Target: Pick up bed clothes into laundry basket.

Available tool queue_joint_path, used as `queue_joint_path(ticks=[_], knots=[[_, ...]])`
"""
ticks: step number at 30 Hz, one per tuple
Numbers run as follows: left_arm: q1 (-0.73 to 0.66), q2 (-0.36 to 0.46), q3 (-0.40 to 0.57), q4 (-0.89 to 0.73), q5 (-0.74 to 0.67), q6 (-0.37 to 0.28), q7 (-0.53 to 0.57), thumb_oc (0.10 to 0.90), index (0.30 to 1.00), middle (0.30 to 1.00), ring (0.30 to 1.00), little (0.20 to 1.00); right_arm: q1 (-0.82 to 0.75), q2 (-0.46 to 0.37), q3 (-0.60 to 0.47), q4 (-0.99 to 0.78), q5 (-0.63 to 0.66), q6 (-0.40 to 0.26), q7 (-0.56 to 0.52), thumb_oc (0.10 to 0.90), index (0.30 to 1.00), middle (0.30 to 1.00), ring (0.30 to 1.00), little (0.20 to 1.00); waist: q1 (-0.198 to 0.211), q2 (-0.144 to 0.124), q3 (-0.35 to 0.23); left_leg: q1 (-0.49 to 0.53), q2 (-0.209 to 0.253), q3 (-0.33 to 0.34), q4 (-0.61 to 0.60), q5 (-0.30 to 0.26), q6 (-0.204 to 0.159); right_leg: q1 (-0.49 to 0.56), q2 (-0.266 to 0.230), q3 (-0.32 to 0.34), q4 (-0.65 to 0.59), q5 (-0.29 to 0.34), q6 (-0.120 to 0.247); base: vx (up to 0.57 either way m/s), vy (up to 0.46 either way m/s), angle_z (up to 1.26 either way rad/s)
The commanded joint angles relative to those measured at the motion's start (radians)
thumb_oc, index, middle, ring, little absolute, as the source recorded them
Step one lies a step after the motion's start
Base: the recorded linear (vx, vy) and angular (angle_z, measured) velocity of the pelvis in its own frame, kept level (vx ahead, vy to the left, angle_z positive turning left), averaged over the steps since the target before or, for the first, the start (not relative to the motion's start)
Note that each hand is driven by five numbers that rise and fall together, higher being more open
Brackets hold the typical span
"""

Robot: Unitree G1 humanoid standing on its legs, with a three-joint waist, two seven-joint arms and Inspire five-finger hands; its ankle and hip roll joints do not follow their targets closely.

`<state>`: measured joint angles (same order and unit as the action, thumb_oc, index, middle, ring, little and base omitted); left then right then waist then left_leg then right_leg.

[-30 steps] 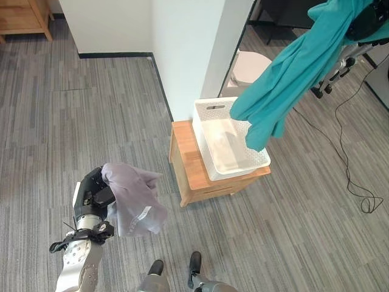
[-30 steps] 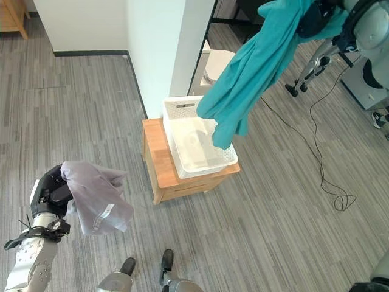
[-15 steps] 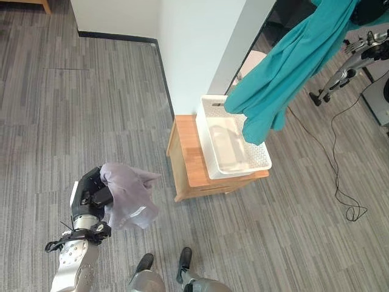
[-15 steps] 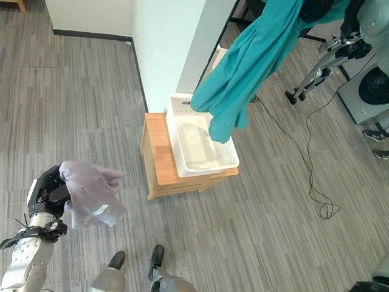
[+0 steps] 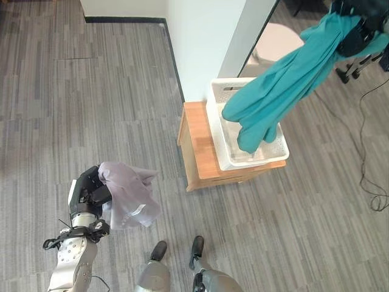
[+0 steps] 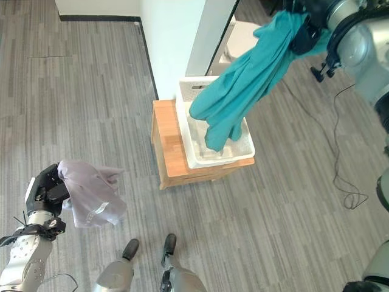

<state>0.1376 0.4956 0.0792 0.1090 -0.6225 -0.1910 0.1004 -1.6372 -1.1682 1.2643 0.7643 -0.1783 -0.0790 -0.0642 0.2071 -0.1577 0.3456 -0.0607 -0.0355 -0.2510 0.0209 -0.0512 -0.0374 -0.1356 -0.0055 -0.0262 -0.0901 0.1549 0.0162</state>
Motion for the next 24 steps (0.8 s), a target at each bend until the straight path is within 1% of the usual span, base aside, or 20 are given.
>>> queue_joint_path(ticks=[1,2,3,4,8,10,11,12,14,15,17,18,19,20,21,24], knots=[[-0.082,0.078,0.036,-0.177,0.022,-0.117,-0.004,0.4,0.3,0.3,0.3,0.3,-0.162,-0.078,-0.074,0.014,-0.025,0.066,-0.056,0.4,0.3,0.3,0.3,0.3,0.007,-0.003,-0.007,-0.076,0.015,0.043,-0.096,0.099,-0.04,0.041,-0.056,-0.038,0.025,-0.16,0.097,0.0,0.0,0.0],[-0.08,0.074,0.036,-0.178,0.022,-0.117,0.0,0.4,0.3,0.3,0.3,0.3,-0.153,-0.078,-0.081,0.001,-0.029,0.065,-0.058,0.4,0.3,0.3,0.3,0.3,0.008,0.004,0.001,-0.086,0.015,0.047,-0.098,0.103,-0.043,0.033,-0.056,-0.04,0.019,-0.156,0.098,0.0,0.0,0.0],[-0.08,0.074,0.036,-0.179,0.023,-0.117,0.0,0.4,0.3,0.3,0.3,0.3,-0.15,-0.079,-0.084,-0.001,-0.029,0.066,-0.058,0.4,0.3,0.3,0.3,0.3,0.008,0.003,0.0,-0.088,0.016,0.047,-0.098,0.103,-0.043,0.032,-0.056,-0.04,0.018,-0.155,0.098,-0.04,0.003,0.05],[-0.085,0.07,0.036,-0.177,0.021,-0.118,0.002,0.4,0.3,0.3,0.3,0.3,-0.137,-0.077,-0.098,-0.023,-0.032,0.066,-0.057,0.4,0.3,0.3,0.3,0.3,0.007,0.009,0.011,-0.106,0.017,0.055,-0.101,0.11,-0.046,0.016,-0.056,-0.041,0.011,-0.147,0.099,-0.03,-0.003,0.06],[-0.099,0.061,0.034,-0.161,0.024,-0.119,0.008,0.4,0.3,0.3,0.3,0.3,-0.119,-0.072,-0.106,-0.076,-0.031,0.066,-0.037,0.4,0.3,0.3,0.3,0.3,0.0,0.009,0.027,-0.123,0.021,0.065,-0.104,0.116,-0.053,-0.006,-0.052,-0.036,0.01,-0.144,0.097,-0.01,-0.005,0.16],[-0.108,0.058,0.03,-0.154,0.022,-0.12,0.009,0.4,0.3,0.3,0.3,0.3,-0.104,-0.067,-0.096,-0.087,0.013,0.051,0.006,0.4,0.3,0.3,0.3,0.3,-0.001,0.005,0.033,-0.122,0.023,0.068,-0.104,0.116,-0.054,-0.005,-0.05,-0.035,0.01,-0.145,0.096,0.0,0.0,0.0],[-0.114,0.059,0.027,-0.15,0.022,-0.119,0.005,0.4,0.3,0.3,0.3,0.3,-0.103,-0.066,-0.074,-0.107,0.077,0.032,0.053,0.4,0.3,0.3,0.3,0.3,-0.003,0.0,0.036,-0.12,0.024,0.069,-0.103,0.116,-0.056,-0.003,-0.05,-0.037,0.01,-0.146,0.096,0.0,0.0,0.0],[-0.116,0.065,0.025,-0.152,0.023,-0.118,-0.001,0.4,0.3,0.3,0.3,0.3,-0.119,-0.069,-0.037,-0.09,0.125,0.034,0.096,0.8,0.9,0.9,0.9,0.9,-0.003,-0.004,0.038,-0.118,0.024,0.068,-0.103,0.115,-0.058,-0.001,-0.05,-0.038,0.01,-0.147,0.095,0.01,-0.028,0.08],[-0.11,0.081,0.019,-0.156,0.019,-0.11,-0.023,0.4,0.3,0.3,0.3,0.3,-0.2,-0.069,0.089,-0.07,0.206,0.028,0.19,0.8,0.9,0.9,0.9,0.9,-0.002,-0.012,0.038,-0.115,0.025,0.067,-0.103,0.113,-0.06,0.004,-0.05,-0.042,0.01,-0.151,0.094,0.03,-0.034,0.08],[-0.109,0.091,0.018,-0.158,0.018,-0.11,-0.03,0.4,0.3,0.3,0.3,0.3,-0.224,-0.072,0.123,-0.053,0.24,0.032,0.206,0.8,0.9,0.9,0.9,0.9,-0.003,-0.019,0.037,-0.114,0.026,0.066,-0.103,0.113,-0.061,0.006,-0.051,-0.045,0.01,-0.15,0.094,0.03,-0.04,0.09],[-0.107,0.125,0.025,-0.162,0.01,-0.111,-0.048,0.4,0.3,0.3,0.3,0.3,-0.218,-0.089,0.136,-0.038,0.309,0.031,0.272,0.8,0.9,0.9,0.9,0.9,-0.002,-0.044,0.036,-0.111,0.026,0.063,-0.103,0.112,-0.064,0.011,-0.053,-0.053,0.009,-0.152,0.096,0.02,-0.028,0.14],[-0.107,0.126,0.025,-0.162,0.009,-0.111,-0.049,0.4,0.3,0.3,0.3,0.3,-0.218,-0.09,0.136,-0.039,0.31,0.031,0.273,0.8,0.9,0.9,0.9,0.9,-0.002,-0.045,0.036,-0.111,0.026,0.063,-0.103,0.112,-0.064,0.011,-0.054,-0.053,0.009,-0.152,0.096,0.02,-0.026,0.14],[-0.102,0.159,0.031,-0.163,0.007,-0.115,-0.059,0.4,0.3,0.3,0.3,0.3,-0.197,-0.114,0.136,-0.044,0.342,0.037,0.314,0.8,0.9,0.9,0.9,0.9,-0.001,-0.071,0.033,-0.107,0.026,0.062,-0.103,0.111,-0.067,0.015,-0.055,-0.058,0.009,-0.153,0.096,0.02,-0.016,0.08],[-0.102,0.159,0.031,-0.163,0.006,-0.115,-0.059,0.4,0.3,0.3,0.3,0.3,-0.197,-0.115,0.136,-0.044,0.342,0.037,0.314,0.8,0.9,0.9,0.9,0.9,-0.001,-0.071,0.033,-0.107,0.026,0.063,-0.103,0.111,-0.067,0.015,-0.055,-0.058,0.009,-0.153,0.096,0.02,-0.033,0.04],[-0.098,0.193,0.035,-0.163,0.003,-0.116,-0.069,0.4,0.3,0.3,0.3,0.3,-0.184,-0.138,0.136,-0.05,0.341,0.038,0.339,0.8,0.9,0.9,0.9,0.9,-0.003,-0.101,0.031,-0.102,0.027,0.062,-0.102,0.109,-0.069,0.021,-0.057,-0.062,0.009,-0.154,0.097,0.0,0.0,0.0],[-0.096,0.218,0.033,-0.165,0.0,-0.119,-0.079,0.4,0.3,0.3,0.3,0.3,-0.172,-0.17,0.136,-0.058,0.342,0.036,0.353,0.8,0.9,0.9,0.9,0.9,-0.005,-0.125,0.027,-0.097,0.028,0.066,-0.102,0.107,-0.07,0.027,-0.058,-0.065,0.008,-0.154,0.098,0.0,-0.016,-0.03]])
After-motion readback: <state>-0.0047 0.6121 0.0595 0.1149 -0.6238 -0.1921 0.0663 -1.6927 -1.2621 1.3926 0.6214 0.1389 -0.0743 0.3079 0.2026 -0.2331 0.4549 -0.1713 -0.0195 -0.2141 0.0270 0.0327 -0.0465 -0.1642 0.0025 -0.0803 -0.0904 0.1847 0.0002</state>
